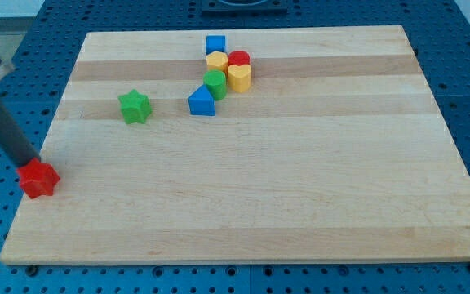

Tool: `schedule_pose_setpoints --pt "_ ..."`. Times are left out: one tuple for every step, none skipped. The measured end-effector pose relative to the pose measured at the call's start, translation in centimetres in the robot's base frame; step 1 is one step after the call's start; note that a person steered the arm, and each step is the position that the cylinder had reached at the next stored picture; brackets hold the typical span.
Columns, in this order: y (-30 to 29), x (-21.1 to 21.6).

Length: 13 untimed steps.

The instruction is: Push the green star closer to red star

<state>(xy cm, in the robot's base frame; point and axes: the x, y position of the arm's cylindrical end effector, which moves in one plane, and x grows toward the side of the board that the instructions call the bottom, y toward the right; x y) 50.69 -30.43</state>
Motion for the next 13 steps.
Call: schedule_pose_setpoints --pt "0.0 3.6" --pt "1.5 4.5" --pt "2.6 3.9" --pt "-0.1 1.8" --pt "0.2 -4.0" --pt "1.4 -9.6" --pt "6.6 -13.2" --pt "11.3 -14.3" --pt "13.1 -12.2" --pt "13.2 -12.1" --pt "15.8 -11.9" --pt "14.8 -8.7" --pt "12.9 -5.0"
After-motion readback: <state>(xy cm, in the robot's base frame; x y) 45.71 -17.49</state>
